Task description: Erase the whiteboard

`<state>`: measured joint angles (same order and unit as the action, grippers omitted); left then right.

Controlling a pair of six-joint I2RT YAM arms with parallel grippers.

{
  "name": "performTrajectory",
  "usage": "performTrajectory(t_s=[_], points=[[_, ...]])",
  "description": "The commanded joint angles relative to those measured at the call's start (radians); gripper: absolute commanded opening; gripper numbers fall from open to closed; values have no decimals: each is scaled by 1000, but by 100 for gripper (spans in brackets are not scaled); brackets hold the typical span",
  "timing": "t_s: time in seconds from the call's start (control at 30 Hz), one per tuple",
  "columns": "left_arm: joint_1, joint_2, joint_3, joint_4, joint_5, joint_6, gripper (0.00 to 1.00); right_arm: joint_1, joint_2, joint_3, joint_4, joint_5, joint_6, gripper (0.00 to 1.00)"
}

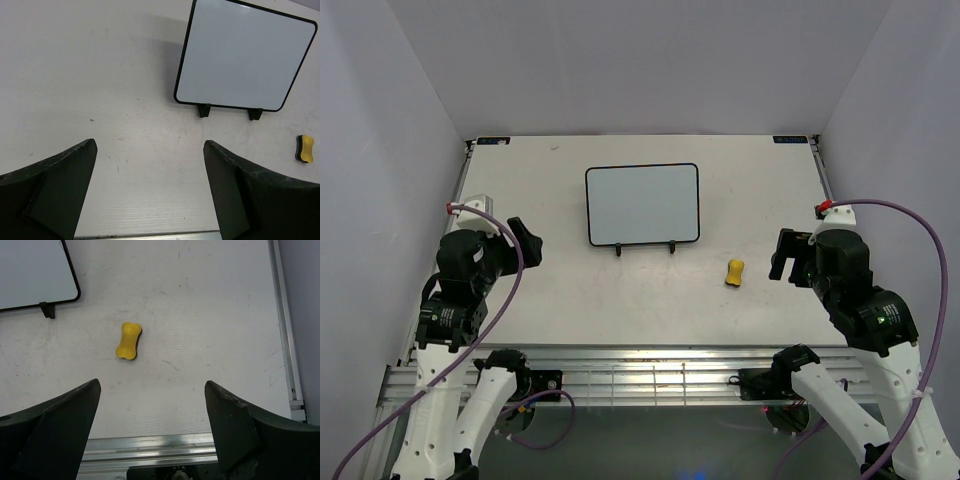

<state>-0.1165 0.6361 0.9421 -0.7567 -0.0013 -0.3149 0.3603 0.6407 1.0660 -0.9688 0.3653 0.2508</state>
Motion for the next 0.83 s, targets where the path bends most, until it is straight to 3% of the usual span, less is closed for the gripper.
performTrajectory(t_s=[0.0,0.8], points=[[-5,-30,-8,-9,-25,0,98,-3,-6,20,12,29,-5,90],[-5,-64,-2,-9,-43,0,98,-3,-41,11,21,35,-5,90]])
